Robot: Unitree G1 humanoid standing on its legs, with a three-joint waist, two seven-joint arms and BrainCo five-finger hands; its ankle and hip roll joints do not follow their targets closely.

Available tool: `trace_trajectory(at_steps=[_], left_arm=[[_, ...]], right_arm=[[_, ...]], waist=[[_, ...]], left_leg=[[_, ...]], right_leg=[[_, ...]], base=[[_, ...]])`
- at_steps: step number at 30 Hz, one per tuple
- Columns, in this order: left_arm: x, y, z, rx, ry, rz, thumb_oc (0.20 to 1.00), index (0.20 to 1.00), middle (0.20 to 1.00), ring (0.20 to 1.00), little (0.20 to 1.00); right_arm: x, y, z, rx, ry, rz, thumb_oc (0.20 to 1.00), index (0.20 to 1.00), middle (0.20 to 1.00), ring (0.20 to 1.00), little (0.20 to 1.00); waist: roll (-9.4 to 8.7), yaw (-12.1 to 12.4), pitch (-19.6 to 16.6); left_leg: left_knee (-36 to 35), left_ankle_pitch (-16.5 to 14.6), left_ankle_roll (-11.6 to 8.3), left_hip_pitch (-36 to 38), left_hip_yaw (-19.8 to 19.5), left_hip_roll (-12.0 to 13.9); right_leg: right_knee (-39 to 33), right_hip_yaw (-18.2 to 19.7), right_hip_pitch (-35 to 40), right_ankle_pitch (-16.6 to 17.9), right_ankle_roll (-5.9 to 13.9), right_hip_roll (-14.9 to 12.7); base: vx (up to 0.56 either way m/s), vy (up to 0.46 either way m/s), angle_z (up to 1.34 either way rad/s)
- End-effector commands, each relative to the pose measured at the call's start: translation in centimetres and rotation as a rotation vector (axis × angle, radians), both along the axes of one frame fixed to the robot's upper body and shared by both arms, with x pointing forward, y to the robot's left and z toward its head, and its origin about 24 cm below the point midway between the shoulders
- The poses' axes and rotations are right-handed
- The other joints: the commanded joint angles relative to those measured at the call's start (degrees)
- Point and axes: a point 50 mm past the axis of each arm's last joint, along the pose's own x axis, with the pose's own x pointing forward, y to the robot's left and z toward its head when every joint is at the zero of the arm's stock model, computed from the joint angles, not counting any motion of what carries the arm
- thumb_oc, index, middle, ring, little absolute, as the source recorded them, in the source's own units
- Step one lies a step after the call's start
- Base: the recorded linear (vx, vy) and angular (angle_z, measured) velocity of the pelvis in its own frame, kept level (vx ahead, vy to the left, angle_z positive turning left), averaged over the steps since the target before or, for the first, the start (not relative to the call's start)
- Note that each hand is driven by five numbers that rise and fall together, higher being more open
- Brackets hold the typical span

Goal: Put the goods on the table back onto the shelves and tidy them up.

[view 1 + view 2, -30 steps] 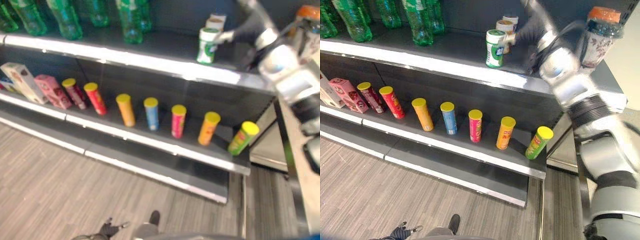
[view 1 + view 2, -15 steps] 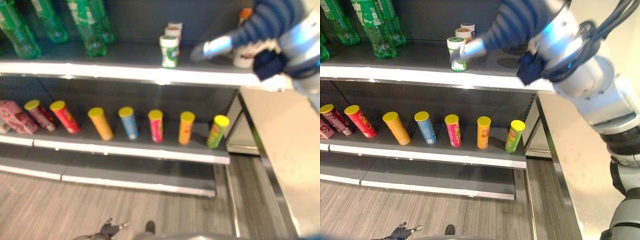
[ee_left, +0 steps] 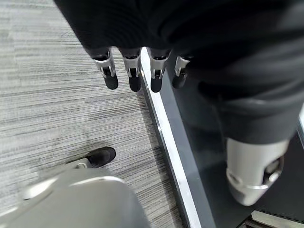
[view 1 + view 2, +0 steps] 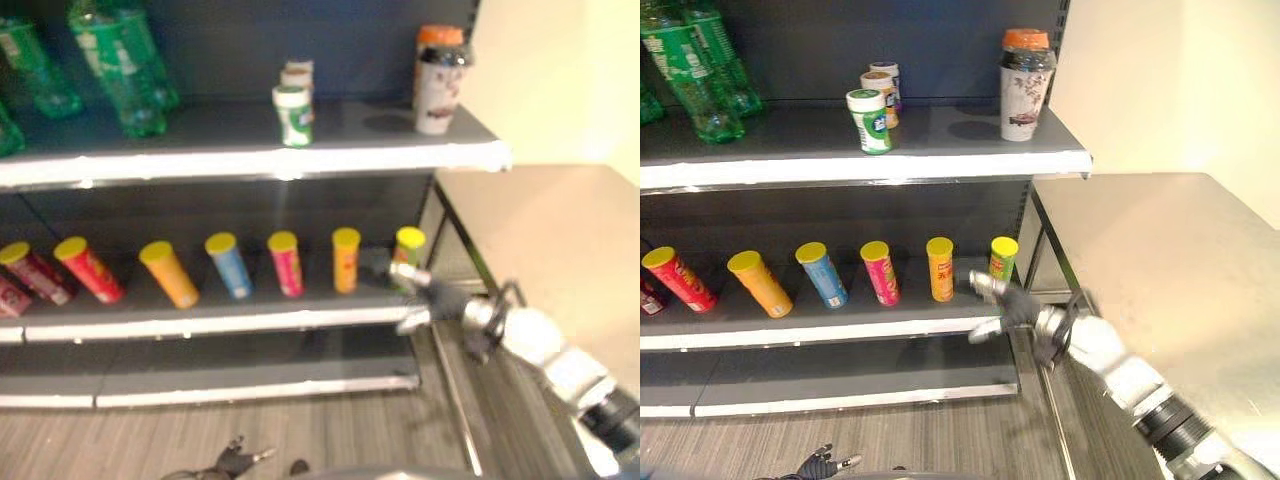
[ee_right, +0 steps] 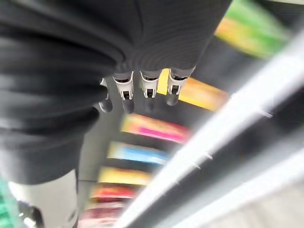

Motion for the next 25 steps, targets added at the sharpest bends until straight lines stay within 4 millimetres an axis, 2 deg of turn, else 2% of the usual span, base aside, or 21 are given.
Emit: trace_trajectory(at_steps=[1,4,5,6,7,8,9,10,11,12,14,15,16,20,25], left_arm=[[3.4,1.4,1.1,0.066,-0.08,-0.091,1.0,1.0,1.0,1.0,1.0],[3.4,1.4,1.1,0.074,-0.078,-0.106,1.0,1.0,1.0,1.0,1.0],[3.7,1.3,1.2,0.071,-0.086,-0.108,1.0,1.0,1.0,1.0,1.0],[3.7,1.3,1.2,0.073,-0.086,-0.107,1.0,1.0,1.0,1.0,1.0],[4.0,1.1,1.2,0.072,-0.091,-0.113,1.0,1.0,1.0,1.0,1.0],[4.0,1.0,1.1,0.072,-0.089,-0.117,1.0,1.0,1.0,1.0,1.0],[4.0,1.1,1.2,0.073,-0.089,-0.116,1.0,1.0,1.0,1.0,1.0],[4.0,0.8,1.1,0.069,-0.089,-0.113,1.0,1.0,1.0,1.0,1.0],[4.0,0.8,1.0,0.069,-0.087,-0.111,1.0,1.0,1.0,1.0,1.0],[4.1,0.6,1.0,0.069,-0.085,-0.115,1.0,1.0,1.0,1.0,1.0],[4.2,0.6,1.0,0.068,-0.089,-0.104,1.0,1.0,1.0,1.0,1.0],[4.2,0.7,1.0,0.071,-0.088,-0.095,1.0,1.0,1.0,1.0,1.0],[4.2,0.7,1.0,0.071,-0.088,-0.095,1.0,1.0,1.0,1.0,1.0],[3.6,1.0,0.9,0.06,-0.073,-0.062,1.0,1.0,1.0,1.0,1.0],[3.6,1.1,0.9,0.044,-0.073,-0.034,1.0,1.0,1.0,1.0,1.0]], right_arm=[[1.4,4.3,2.2,0.08,-0.142,0.113,1.0,1.0,1.0,1.0,1.0],[1.4,5.9,0.7,0.116,-0.077,0.101,1.0,1.0,1.0,1.0,1.0],[1.9,5.8,-1.2,0.059,-0.038,0.044,1.0,1.0,1.0,1.0,1.0],[1.9,5.9,-1.2,0.061,-0.039,0.045,1.0,1.0,1.0,1.0,1.0],[1.8,5.5,-3.5,-0.003,0.01,-0.033,1.0,1.0,1.0,1.0,1.0],[1.6,5.2,-4.9,-0.039,0.045,-0.078,1.0,1.0,1.0,1.0,1.0],[1.6,5.2,-4.9,-0.039,0.044,-0.078,1.0,1.0,1.0,1.0,1.0],[1.0,4.2,-6.9,-0.091,0.106,-0.164,1.0,1.0,1.0,1.0,1.0],[0.9,3.9,-7.6,-0.125,0.107,-0.19,1.0,1.0,1.0,1.0,1.0],[0.2,3.0,-9.2,-0.213,0.14,-0.235,1.0,1.0,1.0,1.0,1.0],[-1.1,0.5,-11.3,-0.308,0.221,-0.364,1.0,1.0,1.0,1.0,1.0],[-2.7,-1.7,-12.7,-0.356,0.303,-0.475,1.0,1.0,1.0,1.0,1.0],[-2.7,-1.7,-12.7,-0.356,0.303,-0.475,1.0,1.0,1.0,1.0,1.0],[-6.1,-5.3,-14.3,-0.421,0.411,-0.632,1.0,1.0,1.0,1.0,1.0],[-8.8,-7.4,-15.2,-0.445,0.499,-0.747,1.0,1.0,1.0,1.0,1.0]], waist=[[-0.93,2.0,3.9],[-0.91,2.5,4.0],[-0.77,3.1,4.1],[-0.87,3.0,4.1],[-0.79,3.4,4.2],[-0.78,3.6,4.3],[-0.83,3.6,4.3],[-0.75,3.7,4.4],[-0.81,3.8,4.5],[-0.72,4.0,4.5],[-0.62,4.1,4.6],[-0.63,4.0,4.7],[-0.63,4.0,4.7],[-0.84,3.5,4.7],[-1.12,2.7,4.9]], left_leg=[[0.5,-9.8,-2.57,5.8,0.3,1.8],[0.5,-9.8,-2.37,5.7,0.0,1.5],[0.5,-9.7,-2.18,5.6,-0.1,1.2],[0.5,-9.7,-2.17,5.7,-0.1,1.2],[0.5,-9.7,-1.98,5.5,-0.4,0.9],[0.5,-9.6,-1.84,5.3,-0.5,0.6],[0.5,-9.6,-1.84,5.3,-0.5,0.6],[0.5,-9.5,-1.69,5.1,-0.7,0.4],[0.5,-9.5,-1.6,5.0,-0.8,0.3],[0.5,-9.6,-1.45,4.9,-1.0,0.1],[0.5,-9.5,-1.2,4.6,-1.3,-0.3],[0.5,-9.5,-1.08,4.5,-1.4,-0.6],[0.5,-9.5,-1.08,4.5,-1.4,-0.6],[0.5,-9.9,-0.88,4.6,-1.4,-1.0],[0.5,-10.2,-0.87,4.8,-0.8,-0.9]], right_leg=[[1.1,-2.5,-6.7,4.5,0.19,-1.5],[1.2,-2.7,-6.6,4.5,0.22,-1.9],[1.4,-2.9,-6.6,4.6,0.28,-2.2],[1.4,-2.9,-6.5,4.6,0.29,-2.2],[1.5,-3.1,-6.7,4.7,0.38,-2.4],[1.6,-3.2,-6.7,4.7,0.47,-2.5],[1.6,-3.2,-6.7,4.7,0.48,-2.6],[1.7,-3.3,-6.9,4.8,0.55,-2.7],[1.8,-3.5,-6.9,4.8,0.61,-2.8],[1.9,-3.7,-6.9,4.8,0.72,-3.0],[2.0,-3.9,-7.0,4.9,0.88,-3.3],[2.1,-4.1,-7.2,5.0,1.05,-3.5],[2.1,-4.1,-7.1,5.0,1.05,-3.5],[2.0,-4.4,-7.1,5.1,1.29,-3.8],[1.7,-4.2,-7.0,5.3,1.38,-3.8]], base=[[0.0,0.031,0.02],[0.0,0.018,0.04],[0.01,0.023,0.12],[0.01,0.036,0.13],[0.0,0.031,0.1],[0.0,0.031,0.09],[-0.01,0.032,0.09],[-0.01,0.025,0.14],[0.0,0.036,0.15],[0.0,0.032,0.14],[0.01,0.037,0.08],[0.02,0.026,0.07],[0.01,0.018,0.07],[0.02,0.007,0.03],[0.0,-0.002,-0.01]])
